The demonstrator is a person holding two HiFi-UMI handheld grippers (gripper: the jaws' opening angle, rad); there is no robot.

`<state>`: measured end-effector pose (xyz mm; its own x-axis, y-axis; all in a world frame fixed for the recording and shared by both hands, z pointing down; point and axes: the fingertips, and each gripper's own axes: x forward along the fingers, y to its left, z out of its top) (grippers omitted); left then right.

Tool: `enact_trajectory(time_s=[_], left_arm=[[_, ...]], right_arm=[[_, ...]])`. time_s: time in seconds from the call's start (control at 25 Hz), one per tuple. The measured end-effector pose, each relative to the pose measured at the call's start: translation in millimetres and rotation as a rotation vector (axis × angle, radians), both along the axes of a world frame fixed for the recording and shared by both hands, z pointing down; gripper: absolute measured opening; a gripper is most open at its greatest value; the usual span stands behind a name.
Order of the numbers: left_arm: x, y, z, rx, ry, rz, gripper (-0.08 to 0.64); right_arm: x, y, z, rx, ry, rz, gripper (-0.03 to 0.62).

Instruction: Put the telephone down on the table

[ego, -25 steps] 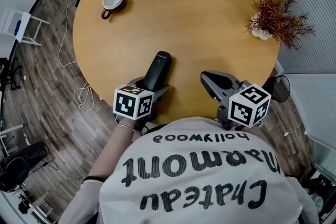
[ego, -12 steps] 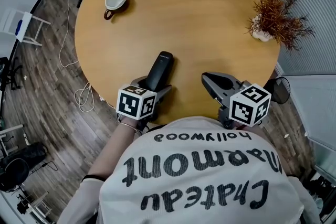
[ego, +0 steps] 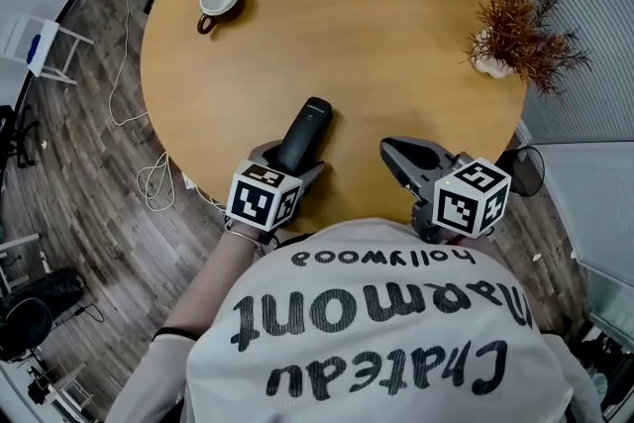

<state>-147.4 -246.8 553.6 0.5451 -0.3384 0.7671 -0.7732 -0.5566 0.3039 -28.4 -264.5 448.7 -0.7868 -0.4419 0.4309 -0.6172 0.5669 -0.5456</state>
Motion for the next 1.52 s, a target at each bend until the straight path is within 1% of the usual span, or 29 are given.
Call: enact_trajectory(time_s=[0.36, 0.64, 0.8, 1.08, 1.2, 1.32, 1.4, 1.52], left_arm=[[2.2, 2.4, 1.5, 0.034, -0.027, 0.047, 0.325], [6.0, 3.1, 4.3, 0.069, -0.066, 0.114, 0.327], [5.9, 4.9, 1.8, 0.074, -0.06, 0.127, 0.328], [6.1, 3.4, 3.5, 0.087, -0.06, 0.134, 0.331], [6.1, 5.7, 4.8, 0.083, -0.083, 0.139, 0.333], [3.4, 7.6, 7.1, 0.095, -0.094, 0.135, 0.336], [3.4, 7.8, 8.6, 0.101, -0.098, 0.136, 0.339], [3.4, 8.3, 8.4, 0.087, -0.091, 0.14, 0.34]], right_arm=[[0.3, 1.3, 0.1, -0.011, 0.005, 0.005, 0.015], [-1.0, -0.4, 7.5, -0.051, -0.005, -0.001, 0.015], [-4.1, 0.1, 7.6, -0.077, -0.017, 0.003, 0.015], [-7.2, 0.3, 9.3, -0.092, -0.008, -0.014, 0.015], [-5.8, 1.4, 9.5, -0.088, 0.001, -0.012, 0.015], [-6.5, 4.8, 7.2, -0.077, 0.012, -0.009, 0.015], [-5.2, 6.6, 5.8, -0.07, 0.018, -0.009, 0.015], [-1.8, 8.1, 4.3, -0.063, 0.025, -0.006, 0.015]])
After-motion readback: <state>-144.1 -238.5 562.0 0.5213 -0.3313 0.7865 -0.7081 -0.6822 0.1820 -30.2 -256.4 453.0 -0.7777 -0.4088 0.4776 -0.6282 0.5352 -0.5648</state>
